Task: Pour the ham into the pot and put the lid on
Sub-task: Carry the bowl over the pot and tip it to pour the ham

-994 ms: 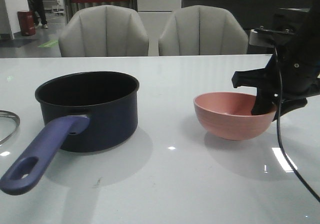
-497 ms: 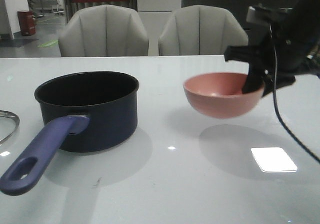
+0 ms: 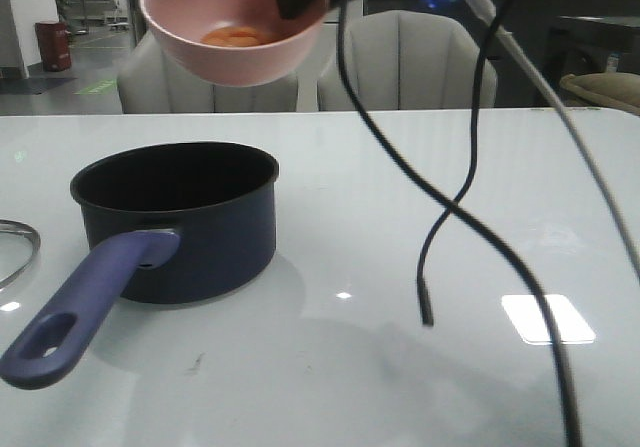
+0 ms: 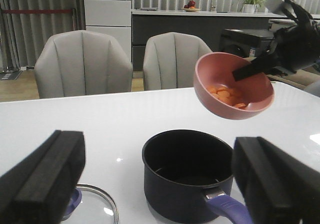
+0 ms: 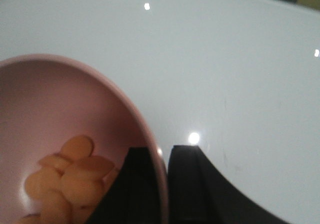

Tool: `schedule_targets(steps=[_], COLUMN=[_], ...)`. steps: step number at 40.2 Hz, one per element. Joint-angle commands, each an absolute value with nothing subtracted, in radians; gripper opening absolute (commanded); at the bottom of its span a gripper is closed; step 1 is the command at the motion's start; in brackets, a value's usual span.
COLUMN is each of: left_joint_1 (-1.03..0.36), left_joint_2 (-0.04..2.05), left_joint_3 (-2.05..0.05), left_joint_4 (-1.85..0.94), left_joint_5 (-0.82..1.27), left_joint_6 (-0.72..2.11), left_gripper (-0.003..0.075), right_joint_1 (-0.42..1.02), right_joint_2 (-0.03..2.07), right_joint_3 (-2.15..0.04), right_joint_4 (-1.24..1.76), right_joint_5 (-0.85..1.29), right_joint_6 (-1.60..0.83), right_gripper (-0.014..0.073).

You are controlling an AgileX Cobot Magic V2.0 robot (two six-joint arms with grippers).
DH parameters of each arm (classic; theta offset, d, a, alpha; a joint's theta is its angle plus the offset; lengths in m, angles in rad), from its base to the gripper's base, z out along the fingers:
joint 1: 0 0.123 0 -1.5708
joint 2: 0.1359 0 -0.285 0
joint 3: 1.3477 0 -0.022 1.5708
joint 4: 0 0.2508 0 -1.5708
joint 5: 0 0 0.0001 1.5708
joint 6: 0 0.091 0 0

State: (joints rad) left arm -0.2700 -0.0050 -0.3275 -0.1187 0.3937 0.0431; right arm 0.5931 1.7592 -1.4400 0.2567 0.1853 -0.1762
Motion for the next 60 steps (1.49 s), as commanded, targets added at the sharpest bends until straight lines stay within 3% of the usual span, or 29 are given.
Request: schedule_targets(steps=[1,10,33,43,57,60], left_joint_1=[-0.277,-0.277,-0.277,-0.277,-0.277,-0.277], left_joint_2=[-0.014,-0.014,-0.014,-0.014,-0.014,-0.014], left_joint_3=[-0.351,-0.351,-0.351,-0.351,-0.351,-0.351], left_joint_4=[-0.121,-0.121,-0.121,-0.121,-0.121,-0.121], left_joint_5=[0.317,0.317,0.317,0.317,0.317,0.317], left_joint_6=[0.039,0.039,0.039,0.039,0.039,0.039], left_gripper=[0.0638,0.0638,0.0638,0.0638,0.0638,0.0638], right_joint_1=[0.632,0.7,0.803,0.803,0.803,0.804], right_joint_2=[1.719,1.768,2.026,2.09,2.091,2.091], right_joint_3=[-1.418,-1.258,-1.244,-1.244,-1.244,-1.25], right_joint_4=[0.233,0.231,0.286,0.139,0.117,0.163], right_joint_5=[-0.131,-0.672,-1.272,-1.287,-1.287,-1.286], right_joint_6=[-0.226,-0.374,-1.288,-1.421,-1.422,-1.326], right_gripper=[0.0135,0.0135,0.0135,0.0135,0.0135,0.0135])
